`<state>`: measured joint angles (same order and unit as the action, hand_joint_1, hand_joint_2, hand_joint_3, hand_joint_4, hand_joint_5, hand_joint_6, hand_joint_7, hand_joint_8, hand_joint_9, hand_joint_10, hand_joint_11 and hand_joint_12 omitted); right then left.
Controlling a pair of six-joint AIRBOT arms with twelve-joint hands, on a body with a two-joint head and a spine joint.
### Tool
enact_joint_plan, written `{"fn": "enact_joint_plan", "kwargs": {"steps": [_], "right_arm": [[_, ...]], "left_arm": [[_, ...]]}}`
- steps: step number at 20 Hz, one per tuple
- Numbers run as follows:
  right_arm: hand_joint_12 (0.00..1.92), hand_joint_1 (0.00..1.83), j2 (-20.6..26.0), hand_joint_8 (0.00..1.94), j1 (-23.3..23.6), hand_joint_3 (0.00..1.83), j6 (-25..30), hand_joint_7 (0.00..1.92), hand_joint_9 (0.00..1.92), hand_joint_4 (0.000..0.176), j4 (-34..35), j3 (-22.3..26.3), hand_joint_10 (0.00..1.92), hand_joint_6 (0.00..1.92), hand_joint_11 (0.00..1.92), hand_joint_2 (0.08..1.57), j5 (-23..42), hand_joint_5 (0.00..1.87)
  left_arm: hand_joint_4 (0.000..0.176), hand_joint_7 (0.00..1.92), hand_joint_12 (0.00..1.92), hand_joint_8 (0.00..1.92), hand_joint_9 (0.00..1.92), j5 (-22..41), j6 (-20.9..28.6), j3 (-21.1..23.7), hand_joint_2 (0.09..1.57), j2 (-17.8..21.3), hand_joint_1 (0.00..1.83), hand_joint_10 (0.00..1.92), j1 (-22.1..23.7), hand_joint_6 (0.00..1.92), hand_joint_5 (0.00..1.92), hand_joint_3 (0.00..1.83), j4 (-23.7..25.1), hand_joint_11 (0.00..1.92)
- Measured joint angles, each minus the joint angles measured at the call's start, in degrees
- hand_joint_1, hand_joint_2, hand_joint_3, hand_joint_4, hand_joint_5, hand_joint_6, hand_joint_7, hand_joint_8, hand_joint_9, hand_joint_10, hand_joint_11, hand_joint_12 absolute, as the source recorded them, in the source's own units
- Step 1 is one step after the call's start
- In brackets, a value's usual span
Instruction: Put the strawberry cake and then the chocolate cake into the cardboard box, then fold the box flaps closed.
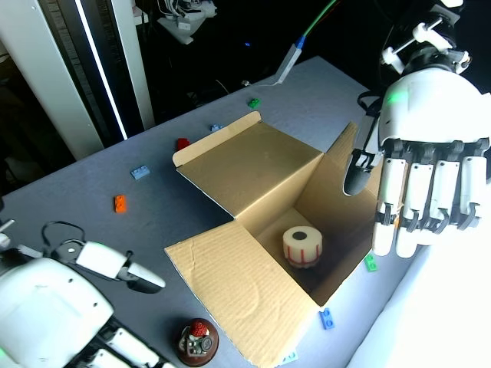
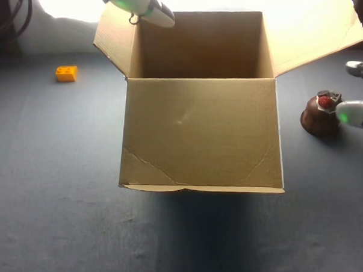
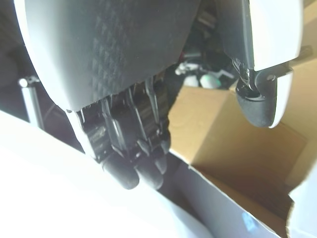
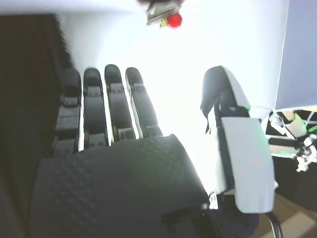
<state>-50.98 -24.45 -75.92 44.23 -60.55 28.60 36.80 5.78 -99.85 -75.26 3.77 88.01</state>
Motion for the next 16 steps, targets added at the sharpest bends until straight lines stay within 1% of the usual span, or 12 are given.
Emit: {"fn": "enact_joint_plan", "kwargs": {"steps": [2, 4, 5, 6, 7, 8, 9, 11, 13, 14, 15, 16], "right_arm": [[0.40, 0.17, -0.22, 0.00, 0.33, 0.00, 4.90, 0.17, 0.15, 0.000, -5.95, -0.66, 0.00, 0.00, 0.00, 1.20, -1.55, 0.16], [0.39, 0.29, -0.50, 0.00, 0.33, 0.00, 7.21, 0.17, 0.15, 0.000, -7.72, -1.57, 0.00, 0.00, 0.00, 1.17, -2.10, 0.14], [0.39, 0.31, -0.66, 0.00, 0.33, 0.00, 7.45, 0.17, 0.15, 0.000, -7.87, -1.95, 0.00, 0.00, 0.00, 1.17, -2.16, 0.14], [0.47, 0.44, -1.09, 0.00, 0.33, 0.00, 9.60, 0.17, 0.16, 0.000, -8.50, -3.04, 0.01, 0.00, 0.00, 1.12, -2.71, 0.13], [0.56, 0.57, -1.55, 0.00, 0.33, 0.00, 11.69, 0.18, 0.17, 0.000, -9.38, -4.04, 0.01, 0.00, 0.00, 1.08, -3.10, 0.13], [0.60, 0.65, -1.97, 0.00, 0.33, 0.00, 14.78, 0.17, 0.17, 0.000, -11.74, -5.07, 0.00, 0.00, 0.00, 1.07, -3.63, 0.12], [0.61, 0.68, -2.23, 0.00, 0.35, 0.00, 16.48, 0.16, 0.17, 0.000, -13.46, -5.66, 0.00, 0.00, 0.00, 1.06, -3.89, 0.12], [0.56, 0.79, -2.78, 0.00, 0.35, 0.00, 17.62, 0.15, 0.15, 0.000, -14.05, -6.58, 0.00, 0.00, 0.00, 1.05, -4.11, 0.11], [0.53, 0.83, -3.98, 0.00, 0.63, 0.00, 19.82, 0.13, 0.14, 0.000, -14.05, -9.20, 0.00, 0.00, 0.00, 1.04, -5.53, 0.10], [0.55, 0.85, -4.31, 0.00, 0.63, 0.00, 20.48, 0.13, 0.14, 0.000, -14.03, -9.81, 0.00, 0.00, 0.00, 1.02, -5.68, 0.10], [0.55, 0.87, -5.18, 0.00, 0.63, 0.00, 21.31, 0.14, 0.14, 0.000, -13.88, -11.13, 0.00, 0.00, 0.00, 1.01, -6.10, 0.10], [0.55, 0.89, -6.12, 0.00, 0.63, 0.00, 21.92, 0.14, 0.15, 0.000, -13.86, -12.13, 0.00, 0.00, 0.00, 1.01, -6.45, 0.10]], "left_arm": [[0.000, 0.59, 1.45, 0.00, 0.51, 0.02, 2.32, 0.00, 1.09, 0.52, 0.58, 0.58, 0.87, 0.00, 0.45, 0.00, 0.90, 0.17], [0.000, 0.59, 1.46, 0.00, 0.52, -1.33, 4.66, 0.59, 1.08, 1.36, 0.56, 0.56, 1.53, 0.00, 0.44, 0.00, 0.96, 0.16], [0.000, 0.59, 1.46, 0.00, 0.52, -1.81, 5.68, 0.70, 1.08, 1.60, 0.55, 0.55, 1.66, 0.00, 0.44, 0.00, 1.09, 0.16], [0.000, 0.59, 1.46, 0.00, 0.52, -3.17, 7.91, 1.25, 1.08, 2.34, 0.55, 0.55, 1.97, 0.00, 0.44, 0.00, 1.68, 0.16], [0.000, 0.60, 1.46, 0.01, 0.54, -4.11, 9.92, 1.62, 1.07, 2.71, 0.58, 0.56, 2.16, 0.00, 0.45, 0.00, 2.34, 0.16], [0.000, 0.60, 1.43, 0.00, 0.54, -5.16, 11.37, 2.14, 1.06, 3.37, 0.58, 0.54, 2.25, 0.00, 0.45, 0.00, 2.67, 0.17], [0.000, 0.60, 1.43, 0.00, 0.54, -6.19, 13.14, 2.64, 1.07, 3.85, 0.57, 0.53, 2.25, 0.00, 0.44, 0.00, 2.80, 0.17], [0.000, 0.59, 1.43, 0.00, 0.53, -8.22, 15.10, 3.87, 1.07, 4.85, 0.57, 0.52, 2.25, 0.00, 0.43, 0.00, 3.10, 0.16], [0.000, 0.59, 1.42, 0.00, 0.53, -11.67, 17.09, 5.31, 1.07, 6.27, 0.59, 0.51, 2.25, 0.00, 0.43, 0.00, 2.93, 0.15], [0.000, 0.59, 1.42, 0.00, 0.54, -12.39, 17.84, 5.57, 1.06, 6.69, 0.60, 0.52, 2.25, 0.00, 0.43, 0.00, 3.19, 0.16], [0.000, 0.58, 1.42, 0.00, 0.53, -14.01, 20.31, 6.25, 1.07, 7.26, 0.60, 0.51, 2.25, 0.00, 0.43, 0.00, 4.20, 0.16], [0.000, 0.57, 1.42, 0.00, 0.52, -15.37, 21.62, 6.91, 1.08, 7.78, 0.58, 0.51, 2.16, 0.00, 0.41, 0.00, 5.22, 0.15]]}}
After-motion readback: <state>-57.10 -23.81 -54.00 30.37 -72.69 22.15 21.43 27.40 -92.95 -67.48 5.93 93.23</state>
